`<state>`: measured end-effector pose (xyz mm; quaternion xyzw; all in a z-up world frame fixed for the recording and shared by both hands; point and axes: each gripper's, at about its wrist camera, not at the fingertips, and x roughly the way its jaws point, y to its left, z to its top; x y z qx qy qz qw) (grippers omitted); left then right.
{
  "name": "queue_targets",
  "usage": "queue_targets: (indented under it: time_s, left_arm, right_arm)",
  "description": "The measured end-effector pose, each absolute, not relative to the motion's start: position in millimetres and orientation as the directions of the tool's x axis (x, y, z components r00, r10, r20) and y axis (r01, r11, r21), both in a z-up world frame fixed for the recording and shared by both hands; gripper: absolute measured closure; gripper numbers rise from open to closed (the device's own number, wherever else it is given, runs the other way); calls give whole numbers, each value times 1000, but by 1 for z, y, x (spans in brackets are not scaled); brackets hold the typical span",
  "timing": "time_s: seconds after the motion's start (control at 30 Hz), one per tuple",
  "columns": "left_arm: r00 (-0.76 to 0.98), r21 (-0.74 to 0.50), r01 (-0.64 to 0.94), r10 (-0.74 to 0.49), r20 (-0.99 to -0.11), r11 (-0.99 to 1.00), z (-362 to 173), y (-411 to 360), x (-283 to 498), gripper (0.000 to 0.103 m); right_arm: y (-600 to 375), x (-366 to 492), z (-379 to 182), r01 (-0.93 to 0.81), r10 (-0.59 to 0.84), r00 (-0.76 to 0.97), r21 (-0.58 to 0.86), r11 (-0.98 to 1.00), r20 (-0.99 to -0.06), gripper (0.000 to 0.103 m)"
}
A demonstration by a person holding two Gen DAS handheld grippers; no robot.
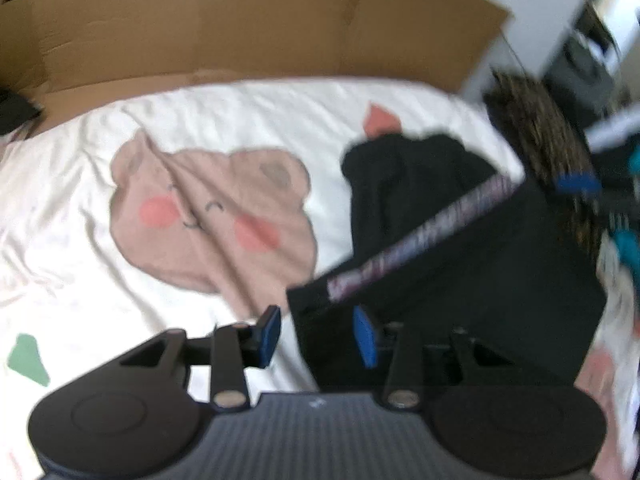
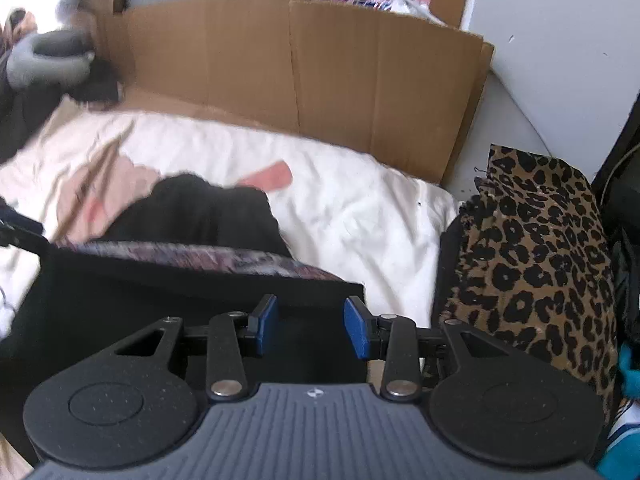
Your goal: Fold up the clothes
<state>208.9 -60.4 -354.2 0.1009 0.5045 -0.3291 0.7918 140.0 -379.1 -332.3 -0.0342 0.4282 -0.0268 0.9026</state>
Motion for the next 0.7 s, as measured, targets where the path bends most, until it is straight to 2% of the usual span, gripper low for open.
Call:
queue_targets:
  time_s: [0.1, 0.27, 0.37, 0.6, 0.63, 0.67, 0.7]
  left_arm:
    - [264, -161, 625, -401, -877, 764, -351, -52, 213, 60]
    - [272, -192, 598, -423, -864, 778, -356, -52, 216, 62]
    - [263, -217, 583, -434, -861, 783, -363, -56, 215, 70]
    - [261, -263, 536, -454, -852, 802, -373, -51, 220, 71]
    - [252, -278, 539, -467, -847, 795, -374, -50, 221, 76]
    - [253, -277, 543, -469, -846, 793, -375, -50, 222, 88]
    - [254, -277, 547, -471, -845, 790, -376, -50, 222, 92]
  right_arm:
    - [-385, 141, -334, 0, -83, 621, -105, 994, -779, 59]
    - [-400, 147, -342, 53, -72, 611, -50, 997, -788, 59]
    - [-409, 151, -346, 91, -79, 615, -29, 995, -785, 59]
    - [-426, 162, -356, 144, -57, 603, 38, 989, -796, 59]
    - [-428, 163, -358, 150, -51, 598, 50, 987, -800, 59]
    - [-428, 163, -361, 153, -44, 595, 59, 986, -803, 59]
    - [-429, 164, -363, 151, -34, 593, 70, 986, -804, 59]
